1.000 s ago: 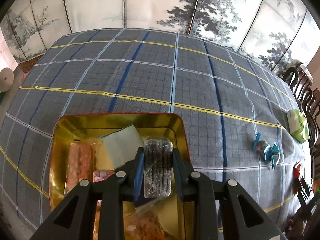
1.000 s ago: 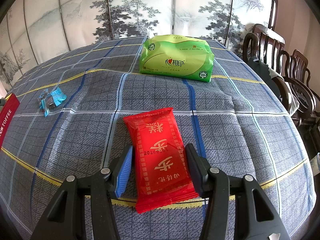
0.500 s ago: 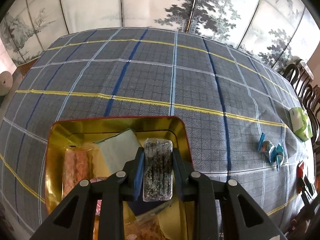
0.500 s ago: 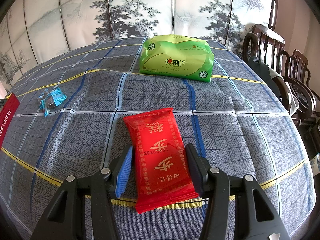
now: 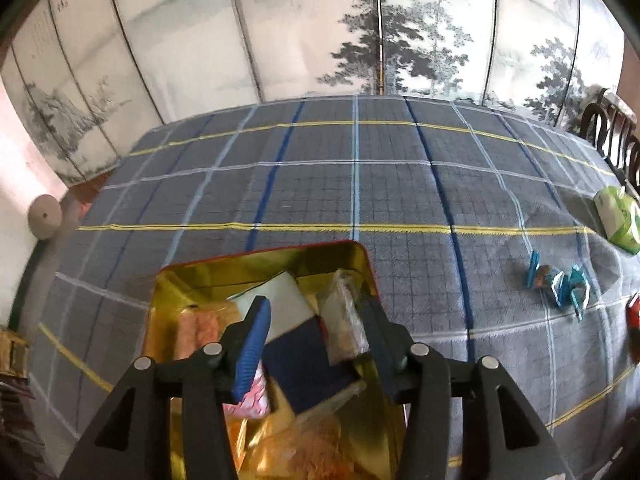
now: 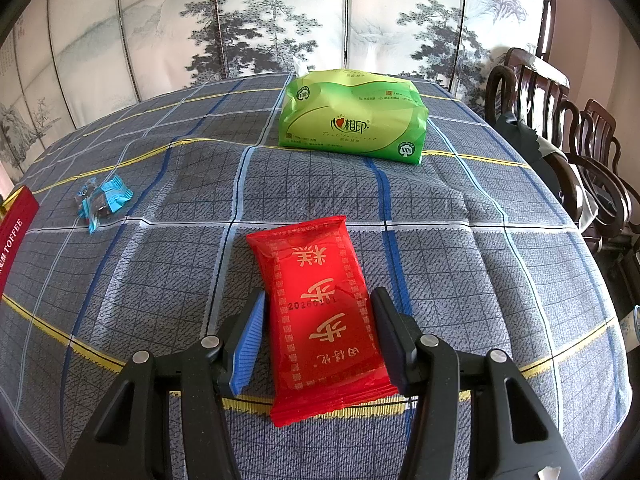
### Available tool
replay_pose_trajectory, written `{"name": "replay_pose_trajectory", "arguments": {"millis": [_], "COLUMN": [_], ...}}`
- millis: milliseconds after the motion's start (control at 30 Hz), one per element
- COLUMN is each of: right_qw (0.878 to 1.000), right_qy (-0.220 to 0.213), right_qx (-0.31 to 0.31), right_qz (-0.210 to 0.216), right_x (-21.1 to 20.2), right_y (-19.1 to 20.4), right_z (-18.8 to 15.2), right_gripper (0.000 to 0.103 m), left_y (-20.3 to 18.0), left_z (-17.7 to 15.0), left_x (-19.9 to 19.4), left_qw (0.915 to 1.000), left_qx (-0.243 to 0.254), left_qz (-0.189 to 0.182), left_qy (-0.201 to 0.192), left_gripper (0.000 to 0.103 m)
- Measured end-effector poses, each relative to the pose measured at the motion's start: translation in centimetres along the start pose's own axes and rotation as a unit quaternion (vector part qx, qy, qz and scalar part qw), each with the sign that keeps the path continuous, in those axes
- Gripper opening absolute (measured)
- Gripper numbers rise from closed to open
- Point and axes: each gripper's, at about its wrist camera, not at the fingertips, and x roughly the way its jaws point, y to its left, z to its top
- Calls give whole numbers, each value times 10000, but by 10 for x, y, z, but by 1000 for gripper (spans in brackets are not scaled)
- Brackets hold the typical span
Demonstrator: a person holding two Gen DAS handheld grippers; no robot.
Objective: Organize snacks
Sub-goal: 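Lower the grey speckled packet into the gold tray and open the left gripper, then carry the red packet over the gold tray and release it with the right gripper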
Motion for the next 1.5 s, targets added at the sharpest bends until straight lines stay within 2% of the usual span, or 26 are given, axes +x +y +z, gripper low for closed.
{"name": "replay_pose_trajectory", "arguments": {"millis": [133,300,533,967,1267,1500], "right_qw": [10000,10000,9999,9997,9980,9917], "right_qy": [-6,-13,21,204,348,321], "right_qx": [8,58,100,96,245,51], "right_qz": [-44,-80,-137,-44,465,1241], "right_x": [1,1,1,-2,-8,-29], "right_y": [2,-7,-10,-40,-72,-80], "right_z": [1,1,-2,-7,-14,-6], "right_gripper": [47,46,46,45,43,41], "left_y": [-5,-7,-15,-16,-9,13], "left_z": [-14,-31,-55,-74,-84,-91], "left_x": [-16,-35,-60,-79,-84,-83], "left_qw": [9999,10000,9992,9984,9984,9989], "left_qx": [-1,24,301,397,359,120], "left_qz": [108,65,213,291,311,404], "left_qy": [-47,-44,-155,-288,-302,-216], "left_gripper": [49,50,50,54,54,54]}}
